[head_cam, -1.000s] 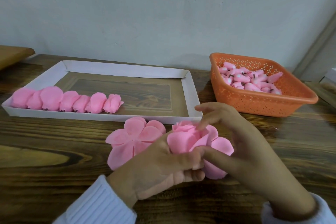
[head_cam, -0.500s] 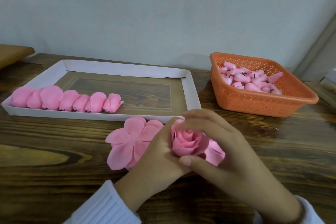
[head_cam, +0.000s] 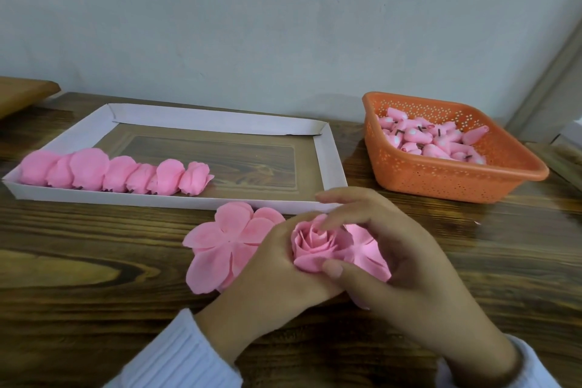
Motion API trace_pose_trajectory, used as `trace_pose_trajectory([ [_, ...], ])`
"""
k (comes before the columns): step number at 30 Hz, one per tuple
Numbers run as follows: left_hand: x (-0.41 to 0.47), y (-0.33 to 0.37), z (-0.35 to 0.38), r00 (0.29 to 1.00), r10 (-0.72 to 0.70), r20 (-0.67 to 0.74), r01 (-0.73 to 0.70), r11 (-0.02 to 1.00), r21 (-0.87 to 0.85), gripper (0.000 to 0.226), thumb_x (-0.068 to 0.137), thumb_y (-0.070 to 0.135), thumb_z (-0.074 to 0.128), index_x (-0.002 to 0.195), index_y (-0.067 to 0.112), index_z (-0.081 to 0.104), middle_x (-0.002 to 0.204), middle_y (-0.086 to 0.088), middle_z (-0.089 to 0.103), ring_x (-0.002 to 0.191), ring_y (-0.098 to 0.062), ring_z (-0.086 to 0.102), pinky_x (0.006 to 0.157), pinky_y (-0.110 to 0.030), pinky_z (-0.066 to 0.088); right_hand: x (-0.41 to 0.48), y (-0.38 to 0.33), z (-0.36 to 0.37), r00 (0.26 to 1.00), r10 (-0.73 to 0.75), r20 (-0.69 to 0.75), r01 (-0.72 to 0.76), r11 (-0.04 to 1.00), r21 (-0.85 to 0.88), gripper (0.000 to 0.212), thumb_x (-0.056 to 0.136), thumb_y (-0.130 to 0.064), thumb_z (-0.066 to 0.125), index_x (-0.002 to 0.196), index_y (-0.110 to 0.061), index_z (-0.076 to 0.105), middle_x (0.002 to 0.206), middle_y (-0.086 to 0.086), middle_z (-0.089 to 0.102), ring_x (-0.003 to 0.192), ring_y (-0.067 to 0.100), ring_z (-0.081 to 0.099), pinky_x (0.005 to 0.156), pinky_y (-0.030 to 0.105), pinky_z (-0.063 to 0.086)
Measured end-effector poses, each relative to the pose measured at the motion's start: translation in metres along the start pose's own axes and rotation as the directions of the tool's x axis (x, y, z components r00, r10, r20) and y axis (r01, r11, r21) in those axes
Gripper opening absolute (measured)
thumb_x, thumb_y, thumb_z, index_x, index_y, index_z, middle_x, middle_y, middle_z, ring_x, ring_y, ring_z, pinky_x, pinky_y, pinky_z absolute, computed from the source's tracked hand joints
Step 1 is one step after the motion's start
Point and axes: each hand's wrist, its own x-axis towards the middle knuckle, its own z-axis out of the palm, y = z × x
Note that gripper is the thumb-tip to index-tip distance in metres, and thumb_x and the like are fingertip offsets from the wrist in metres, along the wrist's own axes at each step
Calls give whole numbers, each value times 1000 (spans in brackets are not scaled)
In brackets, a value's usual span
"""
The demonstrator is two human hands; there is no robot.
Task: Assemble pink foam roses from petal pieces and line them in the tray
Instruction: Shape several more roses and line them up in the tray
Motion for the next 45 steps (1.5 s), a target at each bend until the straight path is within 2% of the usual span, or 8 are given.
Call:
trace_pose_trajectory([
  [6,6,-15,-7,992,121,-39,-118,991,65,60,70,-12,69,95,40,53,82,36,65,80,15,62,68,-4,47,-2,3,6,999,-30,-34,23,981,-193,10,81,-31,68,86,-24,71,130,-2,53,124,17,52,99,29,43],
  [13,6,-16,-6,983,152,-107,-141,985,98,36,68,10,66,95,34,57,82,25,67,76,8,63,66,-8,49,-3,5,2,995,-22,-96,-7,956,-293,15,80,-33,67,90,-22,70,129,-3,54,127,16,49,103,21,36],
  [17,8,-15,-5,978,159,-132,-147,985,94,34,72,5,72,93,28,59,78,22,69,73,6,65,63,-8,49,-2,5,-1,995,-11,-101,-20,953,-301,14,78,-28,71,91,-23,69,129,-2,55,126,16,49,102,21,37],
  [22,8,-15,-5,983,144,-110,-140,989,44,45,65,16,75,108,18,63,95,-2,70,92,-20,68,79,-37,58,-1,3,-4,994,-4,-113,-29,957,-288,20,75,-21,74,91,-29,67,129,-4,55,125,15,51,99,20,39],
  [29,9,-16,-7,991,133,-33,-131,990,52,53,74,-6,72,116,22,58,99,9,70,93,-7,68,74,-21,56,-2,3,-2,998,11,-68,-30,958,-284,14,79,-35,69,88,-25,71,132,-4,53,126,14,49,103,20,36],
  [35,7,-18,-5,989,144,-17,-141,985,102,66,75,0,62,89,64,55,87,37,63,85,14,60,73,-4,46,-2,4,4,998,14,-69,-34,953,-301,17,80,-38,63,84,-24,71,130,-8,52,122,9,49,100,20,38],
  [42,6,-18,-6,993,114,14,-115,985,132,63,81,-22,49,95,40,46,81,45,59,81,21,57,69,0,44,-2,0,26,983,-33,-180,-40,920,-389,19,77,-38,63,74,-21,71,115,-16,53,113,6,51,93,20,43],
  [45,5,-15,-5,993,117,18,-118,986,118,58,82,-19,52,100,36,49,85,32,66,83,16,61,69,-3,46,-2,0,29,975,35,-220,-115,927,-358,11,76,-32,69,74,-22,73,112,-17,56,110,5,53,91,14,40],
])
